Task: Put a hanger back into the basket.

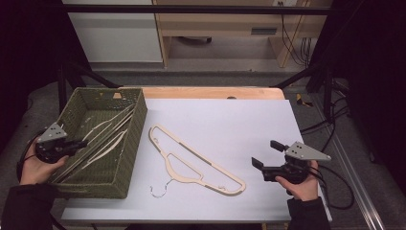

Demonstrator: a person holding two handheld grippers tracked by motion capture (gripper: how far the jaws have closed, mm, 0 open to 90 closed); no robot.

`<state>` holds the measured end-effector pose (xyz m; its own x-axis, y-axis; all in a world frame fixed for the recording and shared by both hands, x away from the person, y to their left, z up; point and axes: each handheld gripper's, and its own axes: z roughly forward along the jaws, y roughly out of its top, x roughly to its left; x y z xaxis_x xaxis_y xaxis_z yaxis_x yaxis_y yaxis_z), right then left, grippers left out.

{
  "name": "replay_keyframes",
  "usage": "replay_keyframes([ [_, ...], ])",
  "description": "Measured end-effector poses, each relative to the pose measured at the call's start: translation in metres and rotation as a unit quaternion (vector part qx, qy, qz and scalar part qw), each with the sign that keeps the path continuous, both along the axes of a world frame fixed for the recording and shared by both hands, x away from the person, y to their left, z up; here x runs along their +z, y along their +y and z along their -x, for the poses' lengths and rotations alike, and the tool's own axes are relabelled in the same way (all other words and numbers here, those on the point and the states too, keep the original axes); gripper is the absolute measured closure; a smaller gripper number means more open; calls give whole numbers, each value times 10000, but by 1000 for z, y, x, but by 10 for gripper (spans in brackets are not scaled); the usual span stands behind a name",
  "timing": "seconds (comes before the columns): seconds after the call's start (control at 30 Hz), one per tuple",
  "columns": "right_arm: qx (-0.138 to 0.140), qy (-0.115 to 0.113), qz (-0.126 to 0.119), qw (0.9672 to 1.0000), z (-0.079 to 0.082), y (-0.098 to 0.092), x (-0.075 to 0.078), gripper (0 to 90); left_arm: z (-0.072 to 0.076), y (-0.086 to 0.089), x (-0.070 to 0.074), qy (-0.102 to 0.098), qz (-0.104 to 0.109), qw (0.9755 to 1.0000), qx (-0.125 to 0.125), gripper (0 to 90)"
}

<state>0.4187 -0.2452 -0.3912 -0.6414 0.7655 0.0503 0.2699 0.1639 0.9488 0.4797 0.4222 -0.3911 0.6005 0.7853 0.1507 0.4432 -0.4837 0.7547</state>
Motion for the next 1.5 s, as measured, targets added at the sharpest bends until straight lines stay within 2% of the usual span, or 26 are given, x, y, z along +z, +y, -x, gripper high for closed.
replay_keyframes([
  [0.13, -17, 3, -10, 10000, 0, 1, 0, 82, 2, -9, -5, 243, -63, 9995, -169, 771],
  [0.3, 1, -11, 11, 10000, 0, 2, -1, 82, 4, -17, -11, 436, -195, 9986, -244, 695],
  [0.4, 6, 1, 21, 10000, 0, 3, -1, 82, 6, -20, -12, 451, -341, 9979, -301, 657],
  [0.5, 11, -19, 19, 10000, 0, 3, 0, 82, 7, -21, -12, 448, -373, 9978, -303, 603],
  [0.6, 15, -19, 11, 10000, 1, 3, 0, 83, 8, -21, -11, 417, -338, 9981, -311, 530],
  [0.67, 11, -16, 7, 10000, 1, 3, 0, 83, 9, -20, -10, 375, -232, 9985, -318, 494],
  [0.77, 27, -26, 12, 10000, 1, 4, 0, 83, 10, -17, -6, 230, 6, 9995, -211, 408],
  [0.8, 27, -26, 12, 10000, 1, 4, 0, 83, 10, -17, -6, 230, 6, 9995, -211, 386],
  [0.9, 35, -28, 4, 10000, 1, 5, 0, 85, 14, -15, 2, -92, 437, 9990, -86, 302],
  [0.97, 59, -49, 7, 10000, 1, 5, 0, 84, 16, -16, 8, -268, 559, 9981, -45, 258],
  [1.03, 59, -40, -5, 10000, 1, 5, 0, 84, 19, -20, 15, -537, 674, 9963, -15, 210],
  [1.1, 73, -50, -9, 10000, 1, 6, 0, 84, 21, -26, 22, -615, 809, 9948, 31, 185],
  [1.17, 60, -49, -13, 10000, 0, 7, -1, 83, 24, -34, 30, -784, 869, 9931, 17, 160],
  [1.23, 63, -32, -15, 10000, 0, 7, -1, 83, 25, -37, 33, -823, 913, 9924, 17, 147],
  [1.4, 45, -70, -45, 10000, 1, 6, 0, 80, 38, -67, 55, -1137, 1177, 9865, -73, 132],
  [1.5, 46, -93, -56, 9999, 1, 5, 0, 78, 47, -82, 63, -1209, 1294, 9842, -75, 128],
])
